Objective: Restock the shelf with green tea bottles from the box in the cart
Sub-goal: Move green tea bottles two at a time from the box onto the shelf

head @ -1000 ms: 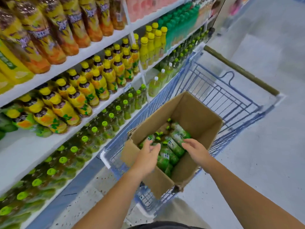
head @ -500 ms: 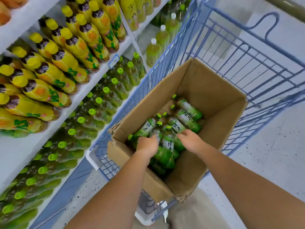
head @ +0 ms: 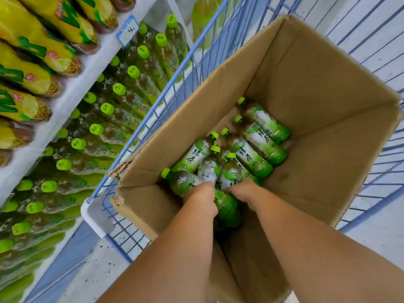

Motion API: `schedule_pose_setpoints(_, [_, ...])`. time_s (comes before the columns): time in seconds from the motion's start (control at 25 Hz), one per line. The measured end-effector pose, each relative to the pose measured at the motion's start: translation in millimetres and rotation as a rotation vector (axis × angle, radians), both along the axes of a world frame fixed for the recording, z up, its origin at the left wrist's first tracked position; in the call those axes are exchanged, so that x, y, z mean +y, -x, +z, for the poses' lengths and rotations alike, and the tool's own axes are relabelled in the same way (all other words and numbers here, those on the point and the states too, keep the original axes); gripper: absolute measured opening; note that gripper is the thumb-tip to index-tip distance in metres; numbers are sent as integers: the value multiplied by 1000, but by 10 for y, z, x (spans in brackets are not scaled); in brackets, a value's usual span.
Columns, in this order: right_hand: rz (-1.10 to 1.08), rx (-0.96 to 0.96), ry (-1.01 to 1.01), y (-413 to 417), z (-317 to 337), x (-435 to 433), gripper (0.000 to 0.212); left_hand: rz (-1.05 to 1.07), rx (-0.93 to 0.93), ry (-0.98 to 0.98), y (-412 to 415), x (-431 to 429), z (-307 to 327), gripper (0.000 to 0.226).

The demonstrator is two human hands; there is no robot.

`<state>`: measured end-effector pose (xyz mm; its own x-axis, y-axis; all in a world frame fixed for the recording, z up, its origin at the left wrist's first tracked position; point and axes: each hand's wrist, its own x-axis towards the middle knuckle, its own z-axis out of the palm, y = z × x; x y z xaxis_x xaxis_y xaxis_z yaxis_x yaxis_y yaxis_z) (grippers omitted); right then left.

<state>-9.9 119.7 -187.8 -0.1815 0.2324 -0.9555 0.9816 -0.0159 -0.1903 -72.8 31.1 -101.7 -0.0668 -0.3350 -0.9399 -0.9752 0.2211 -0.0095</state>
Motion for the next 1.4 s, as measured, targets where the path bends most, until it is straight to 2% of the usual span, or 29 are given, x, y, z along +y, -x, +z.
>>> schedule_pose_setpoints(0.16, [-161,-30,8,-10,-121,9,51,0,19,-152,32,24,-270,46])
schedule_pose_setpoints(0.28, [-210,-12,-4,22,-151,109,56,39,50,-156,5,59,-313,49])
schedule_pose_setpoints(0.36, [-208,20,-28,48,-124,214,60,87,68,-82,15,79,-254,58])
schedule_pose_setpoints(0.44, [-227,49,-56,55,-27,344,53,141,59,-52,37,83,-202,64])
schedule_pose_setpoints(0.52, [-242,90,-66,46,122,472,43,180,59,-125,43,110,-124,59])
schedule_pose_setpoints(0.68, [-291,200,-108,14,488,559,83,143,121,-203,-9,117,239,65])
schedule_pose_setpoints(0.72, [-308,237,-119,-32,607,550,86,128,152,-212,-29,94,388,65])
schedule_pose_setpoints(0.76, [-322,261,-124,-85,771,510,84,113,176,-232,-76,49,544,64])
schedule_pose_setpoints(0.92, [-391,359,-185,-201,1627,271,37,27,318,-341,-153,-227,1133,54])
schedule_pose_setpoints(1.04, [-367,429,-249,-338,2139,63,34,-129,447,-388,-175,-524,1520,49])
schedule_pose_setpoints(1.2, [-372,482,-299,-460,2704,-229,42,-295,587,-469,12,-939,1967,46])
schedule_pose_setpoints(1.36, [-414,569,-359,-459,3233,-556,24,-407,696,-527,173,-1387,2479,33])
schedule_pose_setpoints(1.4, [-397,596,-373,-437,3354,-617,22,-425,725,-528,185,-1497,2569,36])
